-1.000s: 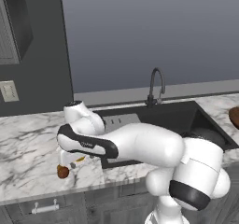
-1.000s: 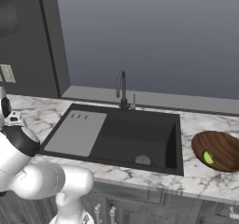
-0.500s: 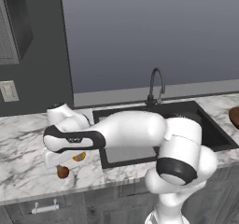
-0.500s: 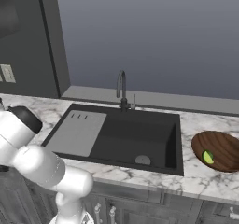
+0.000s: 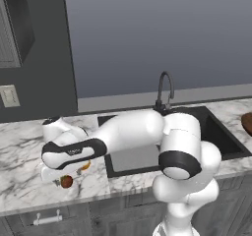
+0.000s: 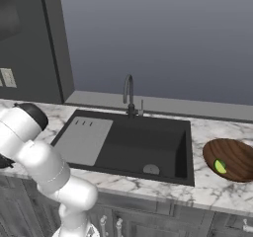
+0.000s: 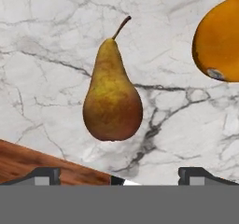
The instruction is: There is a mixed pile of frozen fruits and vegetables on the counter. Locate all the frozen vegetables and place the items in a bowl on the counter. Take all the frozen fruits and defrost them in a running sink.
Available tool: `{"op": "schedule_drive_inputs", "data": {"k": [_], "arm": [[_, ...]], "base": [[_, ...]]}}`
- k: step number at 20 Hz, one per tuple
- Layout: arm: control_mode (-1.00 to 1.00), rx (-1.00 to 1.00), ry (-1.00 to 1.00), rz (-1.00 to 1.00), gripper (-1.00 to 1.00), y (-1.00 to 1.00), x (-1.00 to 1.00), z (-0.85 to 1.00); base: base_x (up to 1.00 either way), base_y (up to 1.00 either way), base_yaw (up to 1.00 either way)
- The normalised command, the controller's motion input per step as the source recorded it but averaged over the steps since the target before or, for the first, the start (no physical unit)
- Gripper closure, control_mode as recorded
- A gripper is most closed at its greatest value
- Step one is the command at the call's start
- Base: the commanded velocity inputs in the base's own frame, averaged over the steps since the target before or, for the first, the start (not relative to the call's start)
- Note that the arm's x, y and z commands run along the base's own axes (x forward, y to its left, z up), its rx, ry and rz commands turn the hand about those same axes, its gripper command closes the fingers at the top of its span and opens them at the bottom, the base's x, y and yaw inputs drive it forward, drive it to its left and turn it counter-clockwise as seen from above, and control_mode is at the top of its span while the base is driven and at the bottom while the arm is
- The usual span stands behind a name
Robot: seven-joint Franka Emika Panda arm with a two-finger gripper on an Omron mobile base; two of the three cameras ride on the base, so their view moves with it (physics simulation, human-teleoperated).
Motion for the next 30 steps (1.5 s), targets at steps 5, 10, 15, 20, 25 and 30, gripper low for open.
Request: {"op": "schedule_drive_inputs", "data": {"k": [5,10,15,20,25,30], "arm": [[-1.00,-0.01,0.00,-0.01,-1.00,0.04,0.14,-0.19],[-1.00,-0.01,0.00,0.00,-1.00,0.03,0.25,-0.20],[-1.00,-0.03,0.01,-0.09,-1.00,0.34,0.19,-0.11],[-1.00,-0.01,0.01,-0.05,-1.00,0.05,-0.02,-0.12],[-1.00,0.00,0.00,-0.05,1.00,-0.09,-0.08,-0.17],[-1.00,0.00,0.00,-0.04,1.00,-0.10,-0.07,-0.16]], "base": [[0.00,0.00,0.00],[0.00,0.00,0.00],[0.00,0.00,0.00],[0.00,0.00,0.00],[0.00,0.00,0.00],[0.00,0.00,0.00]]}}
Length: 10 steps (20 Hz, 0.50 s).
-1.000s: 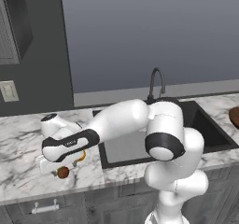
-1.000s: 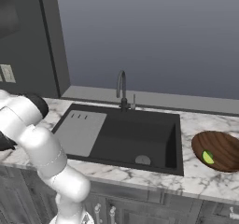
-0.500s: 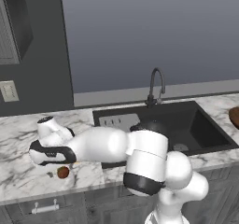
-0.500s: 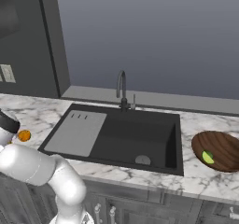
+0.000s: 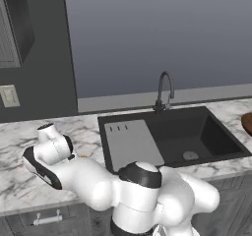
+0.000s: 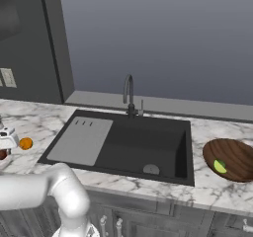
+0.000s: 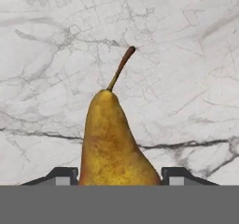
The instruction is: There is a mixed pile of frozen fruits and vegetables on the counter. Locate all the frozen vegetables and place the items in a bowl on the counter. Take all the frozen fruits and defrost them in a running sink.
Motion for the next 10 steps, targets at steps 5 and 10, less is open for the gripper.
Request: {"op": "schedule_drive_inputs", "data": {"k": [5,10], "arm": [[-1.00,0.00,0.02,-0.04,1.00,-0.18,-0.08,-0.04],[-1.00,0.01,0.02,-0.05,1.00,-0.45,-0.27,0.39]], "base": [[0.00,0.00,0.00],[0.00,0.00,0.00]]}}
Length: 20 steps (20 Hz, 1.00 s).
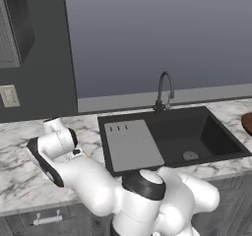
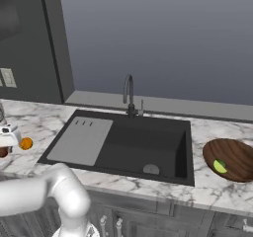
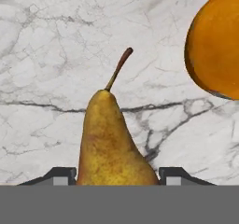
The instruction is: There is a mixed pile of frozen fruits and vegetables on the counter. Locate all the frozen vegetables and place the items in a bowl on the counter. Take all the frozen fruits and defrost them in a running sink.
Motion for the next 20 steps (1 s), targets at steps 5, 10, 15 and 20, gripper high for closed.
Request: {"op": "schedule_drive_inputs", "data": {"k": [5,10,15,20], "arm": [[-1.00,0.01,-0.01,-0.11,1.00,-0.53,-0.50,0.48],[-1.00,0.00,-0.01,-0.22,1.00,-0.46,-0.34,0.33],[-1.00,0.00,0.00,-0.26,1.00,-0.52,-0.10,0.29],[-1.00,-0.07,0.00,-0.25,1.00,-0.55,0.00,0.33]], "base": [[0.00,0.00,0.00],[0.00,0.00,0.00],[0.00,0.00,0.00],[0.00,0.00,0.00]]}}
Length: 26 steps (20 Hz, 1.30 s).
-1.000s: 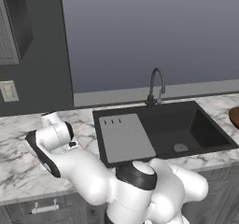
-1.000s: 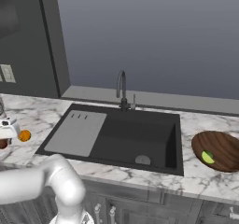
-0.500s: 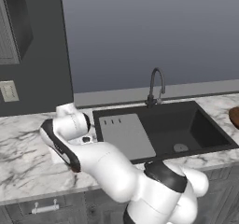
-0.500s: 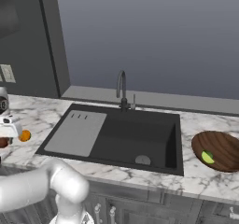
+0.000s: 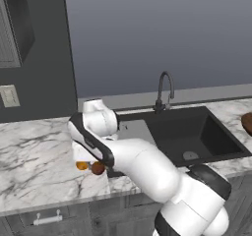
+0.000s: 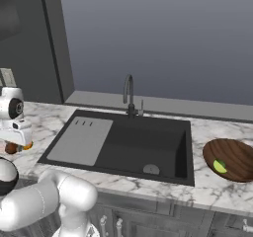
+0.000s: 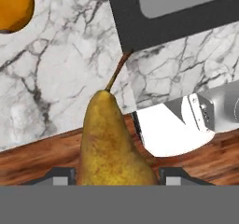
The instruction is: There is a mixed pile of frozen fruits and vegetables on the counter. Locate all the frozen vegetables and place the items in a bowl on the counter. Take all the frozen fruits and defrost them in a running sink.
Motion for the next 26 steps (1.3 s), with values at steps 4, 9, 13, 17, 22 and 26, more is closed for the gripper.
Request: {"op": "schedule_drive_inputs", "data": {"k": [4,9,13,17,22,26], "arm": [[-1.00,-0.11,0.00,-0.23,1.00,-0.55,0.00,0.41],[-1.00,-0.12,0.00,-0.22,1.00,-0.59,0.00,0.43],[-1.00,-0.04,0.00,-0.20,1.00,-0.72,0.00,0.14],[-1.00,0.00,0.00,-0.15,1.00,-0.89,0.00,0.00],[-1.00,0.02,0.00,-0.06,1.00,-0.77,-0.05,0.01],[-1.00,0.00,-0.01,0.01,1.00,-0.78,0.05,0.03]], "base": [[0.00,0.00,0.00],[0.00,0.00,0.00],[0.00,0.00,0.00],[0.00,0.00,0.00],[0.00,0.00,0.00],[0.00,0.00,0.00]]}}
